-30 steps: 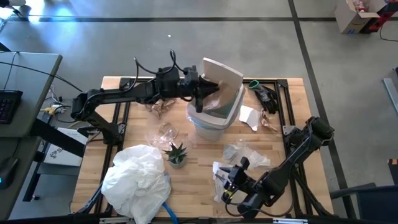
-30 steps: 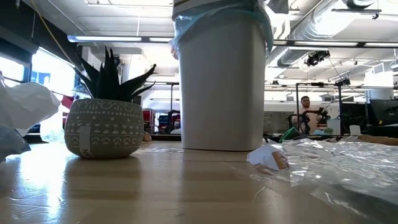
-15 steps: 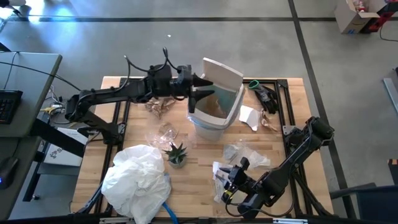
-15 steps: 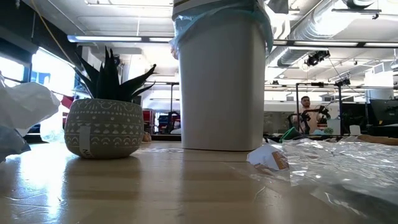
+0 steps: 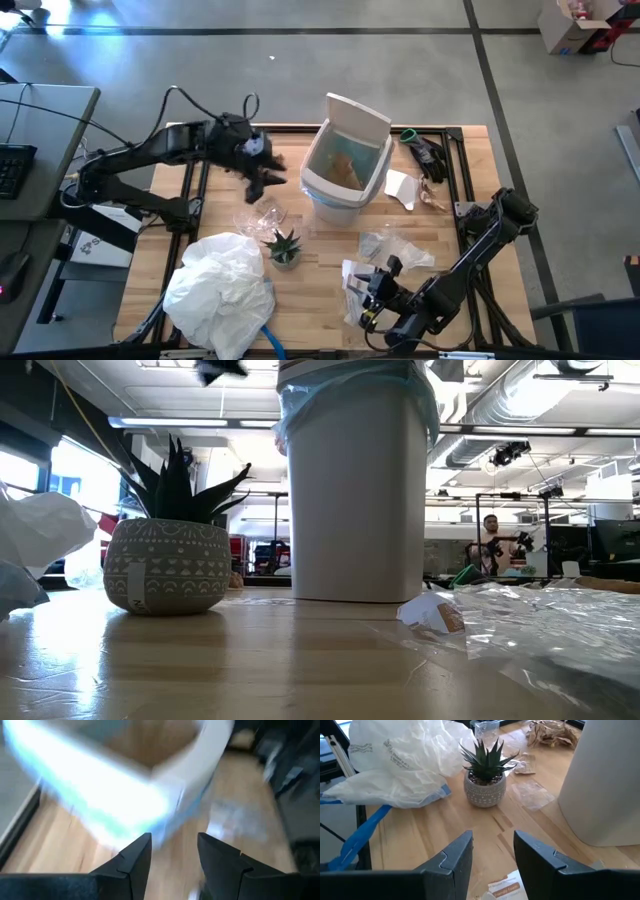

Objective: Place trash/remove bag and relplace
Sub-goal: Put the brown napkin into the trash bin

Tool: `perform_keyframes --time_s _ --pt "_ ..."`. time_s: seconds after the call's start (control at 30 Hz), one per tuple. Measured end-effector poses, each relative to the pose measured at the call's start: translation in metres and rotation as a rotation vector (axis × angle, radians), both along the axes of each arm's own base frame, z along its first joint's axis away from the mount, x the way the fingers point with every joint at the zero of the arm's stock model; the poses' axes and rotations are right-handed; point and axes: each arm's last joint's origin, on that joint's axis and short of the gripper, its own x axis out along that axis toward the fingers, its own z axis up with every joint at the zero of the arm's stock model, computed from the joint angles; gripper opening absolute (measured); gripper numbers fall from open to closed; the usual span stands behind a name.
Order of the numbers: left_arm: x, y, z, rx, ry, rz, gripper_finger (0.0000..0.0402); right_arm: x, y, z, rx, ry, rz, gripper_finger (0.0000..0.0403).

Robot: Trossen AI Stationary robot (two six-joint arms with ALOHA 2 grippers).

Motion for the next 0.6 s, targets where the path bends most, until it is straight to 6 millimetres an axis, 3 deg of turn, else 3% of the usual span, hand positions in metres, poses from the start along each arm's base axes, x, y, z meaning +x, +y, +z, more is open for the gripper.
perform_keyframes --time_s 0.13,0.43,0.6 --pt "-0.009 -0.004 -0.024 -0.005 0.159 0.014 0.014 0.0 0.0 0.0 -0.001 0.0 -0.001 0.0128" --pt "-0.014 -0.006 -0.121 -0.003 0.365 0.056 0.014 0.001 0.0 0.0 0.01 -0.008 -0.002 0.0128" --pt "-0.02 0.001 -0.163 -0.02 0.398 0.103 0.014 0.001 0.001 0.0 0.024 -0.003 0.006 0.0128"
